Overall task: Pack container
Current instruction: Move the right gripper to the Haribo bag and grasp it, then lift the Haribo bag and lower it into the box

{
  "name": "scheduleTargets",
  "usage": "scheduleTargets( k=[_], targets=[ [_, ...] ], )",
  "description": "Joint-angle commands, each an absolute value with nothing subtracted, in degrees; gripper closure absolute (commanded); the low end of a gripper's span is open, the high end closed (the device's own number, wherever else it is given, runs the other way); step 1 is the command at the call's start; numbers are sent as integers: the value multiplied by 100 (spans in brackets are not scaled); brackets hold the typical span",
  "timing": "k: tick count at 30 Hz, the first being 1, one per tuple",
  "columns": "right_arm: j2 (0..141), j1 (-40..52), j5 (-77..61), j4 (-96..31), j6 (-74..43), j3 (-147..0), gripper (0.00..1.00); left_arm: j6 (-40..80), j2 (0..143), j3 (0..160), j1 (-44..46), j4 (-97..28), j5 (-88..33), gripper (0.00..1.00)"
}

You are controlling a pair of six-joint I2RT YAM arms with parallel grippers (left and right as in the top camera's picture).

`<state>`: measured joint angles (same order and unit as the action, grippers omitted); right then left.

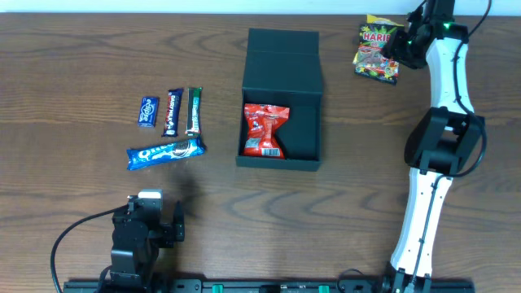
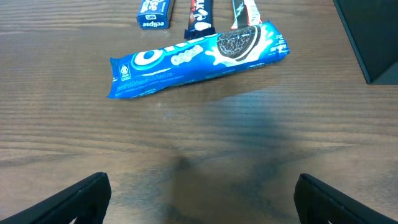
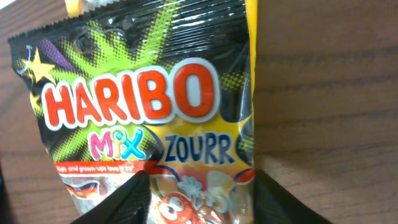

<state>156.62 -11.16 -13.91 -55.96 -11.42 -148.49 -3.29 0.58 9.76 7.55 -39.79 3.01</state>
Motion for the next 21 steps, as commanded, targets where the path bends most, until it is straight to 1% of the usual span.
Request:
scheduleTargets(
  k=[1,4,9,16,21],
  targets=[
    [15756,-1004,-1533,-5625,-1107,-14929,65,-408,23,926,753,-4086,338,5],
    [15756,-1004,-1533,-5627,-1109,-14929,83,-408,23,926,753,-4086,336,5],
    [15756,-1004,-1533,-5758,-1109,-14929,98,-408,23,926,753,-4088,336,4],
    [15694,-1007,-1682,-5981,-1107,-14936,99,-408,23,926,753,-4086,338,5],
    [15290,-1004,-1868,-6097,-1105,-14967,99,-408,23,926,753,-4086,336,5]
  ],
)
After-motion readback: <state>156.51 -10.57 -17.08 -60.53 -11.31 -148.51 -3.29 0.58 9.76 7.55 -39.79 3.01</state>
